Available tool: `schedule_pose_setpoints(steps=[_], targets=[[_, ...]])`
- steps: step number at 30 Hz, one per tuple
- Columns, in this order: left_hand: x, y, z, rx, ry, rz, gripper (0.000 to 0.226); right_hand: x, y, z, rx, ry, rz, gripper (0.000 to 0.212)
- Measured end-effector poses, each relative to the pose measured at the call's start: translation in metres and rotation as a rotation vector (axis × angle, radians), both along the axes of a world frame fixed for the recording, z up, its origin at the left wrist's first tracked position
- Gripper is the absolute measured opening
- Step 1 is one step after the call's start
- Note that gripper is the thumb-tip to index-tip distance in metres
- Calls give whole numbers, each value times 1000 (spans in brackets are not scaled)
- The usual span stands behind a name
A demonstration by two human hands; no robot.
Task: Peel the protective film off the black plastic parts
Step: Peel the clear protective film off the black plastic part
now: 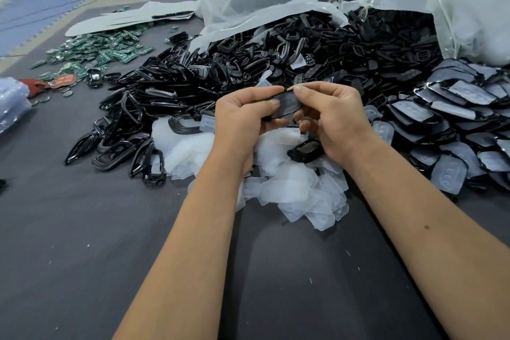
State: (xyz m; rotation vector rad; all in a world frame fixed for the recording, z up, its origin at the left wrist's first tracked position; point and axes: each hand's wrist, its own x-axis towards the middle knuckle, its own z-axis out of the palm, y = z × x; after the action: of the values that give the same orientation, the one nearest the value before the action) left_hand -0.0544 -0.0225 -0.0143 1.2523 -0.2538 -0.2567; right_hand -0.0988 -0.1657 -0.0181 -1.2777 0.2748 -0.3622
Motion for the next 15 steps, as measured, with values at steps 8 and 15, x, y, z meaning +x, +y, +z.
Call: schedule_pose_setpoints(steps=[8, 15], targets=[[1, 0, 2, 1, 54, 21, 24, -1, 1, 2, 35, -7, 48, 27], [1, 0, 0, 19, 21, 5, 24, 0, 3, -2, -103, -24, -28, 8]])
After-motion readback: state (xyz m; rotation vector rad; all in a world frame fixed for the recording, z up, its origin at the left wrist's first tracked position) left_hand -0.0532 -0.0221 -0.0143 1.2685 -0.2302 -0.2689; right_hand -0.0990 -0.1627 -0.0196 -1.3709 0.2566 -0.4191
